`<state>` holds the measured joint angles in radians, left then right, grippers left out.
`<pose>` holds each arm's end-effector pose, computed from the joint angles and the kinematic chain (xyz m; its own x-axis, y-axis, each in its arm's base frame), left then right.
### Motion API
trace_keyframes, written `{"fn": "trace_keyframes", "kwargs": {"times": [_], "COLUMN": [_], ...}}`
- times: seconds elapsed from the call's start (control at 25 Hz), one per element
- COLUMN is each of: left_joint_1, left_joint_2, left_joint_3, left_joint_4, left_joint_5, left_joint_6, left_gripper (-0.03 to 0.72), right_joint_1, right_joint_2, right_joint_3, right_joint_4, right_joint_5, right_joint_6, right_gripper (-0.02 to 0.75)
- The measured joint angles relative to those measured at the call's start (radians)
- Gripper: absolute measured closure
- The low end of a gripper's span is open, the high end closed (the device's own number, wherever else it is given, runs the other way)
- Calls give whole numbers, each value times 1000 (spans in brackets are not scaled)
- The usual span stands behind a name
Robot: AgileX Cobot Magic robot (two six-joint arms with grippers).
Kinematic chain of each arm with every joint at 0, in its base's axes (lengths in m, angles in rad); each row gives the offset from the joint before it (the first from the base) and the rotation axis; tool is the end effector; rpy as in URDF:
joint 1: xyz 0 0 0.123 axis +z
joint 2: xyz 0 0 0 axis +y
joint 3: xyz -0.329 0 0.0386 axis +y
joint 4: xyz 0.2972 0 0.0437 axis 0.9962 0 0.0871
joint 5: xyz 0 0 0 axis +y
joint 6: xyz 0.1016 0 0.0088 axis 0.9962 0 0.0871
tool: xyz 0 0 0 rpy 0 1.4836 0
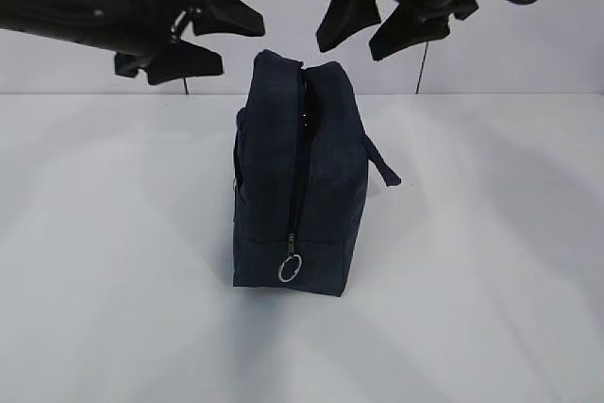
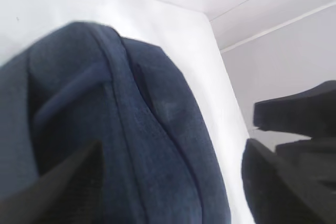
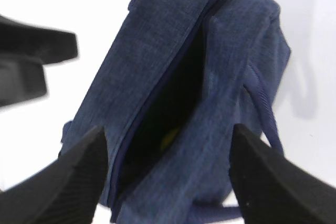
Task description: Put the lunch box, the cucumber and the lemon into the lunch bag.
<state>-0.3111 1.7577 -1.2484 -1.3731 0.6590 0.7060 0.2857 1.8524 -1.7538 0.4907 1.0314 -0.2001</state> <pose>0.4080 -0.1956 0.2881 -0.8404 -0.2156 -0.4972 0.2930 0.5911 -0.7515 0.4489 0.1749 0.3647 -0.8301 -0.1793 -0.5280 -0.4167 0.8287 0.3737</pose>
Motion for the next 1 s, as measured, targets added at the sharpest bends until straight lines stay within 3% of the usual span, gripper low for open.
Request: {"fn": "trace_keyframes", "kwargs": {"times": [0.28,0.56,0.8,1.0], "left_joint_1": [44,44,44,44], "left_joint_2": [-142,-275,-380,-472], "left_joint_3": [0,0,0,40], "left_joint_4": [238,577,830,886], "left_joint_5": [120,261,399,429], "left_joint_6": [-38,-239,-446,-484], "left_gripper": [161,175,210,226], "right_joint_1": [-2,6,109,249], "right_joint_2": [-49,-82,-184,-288], "right_joint_3": [-33,-17,76,218], "right_joint_4": [-48,-100,-219,-336], "right_joint_5": [190,205,207,209], "right_joint_6": [42,134,200,355], "right_gripper": [176,176,176,176]}}
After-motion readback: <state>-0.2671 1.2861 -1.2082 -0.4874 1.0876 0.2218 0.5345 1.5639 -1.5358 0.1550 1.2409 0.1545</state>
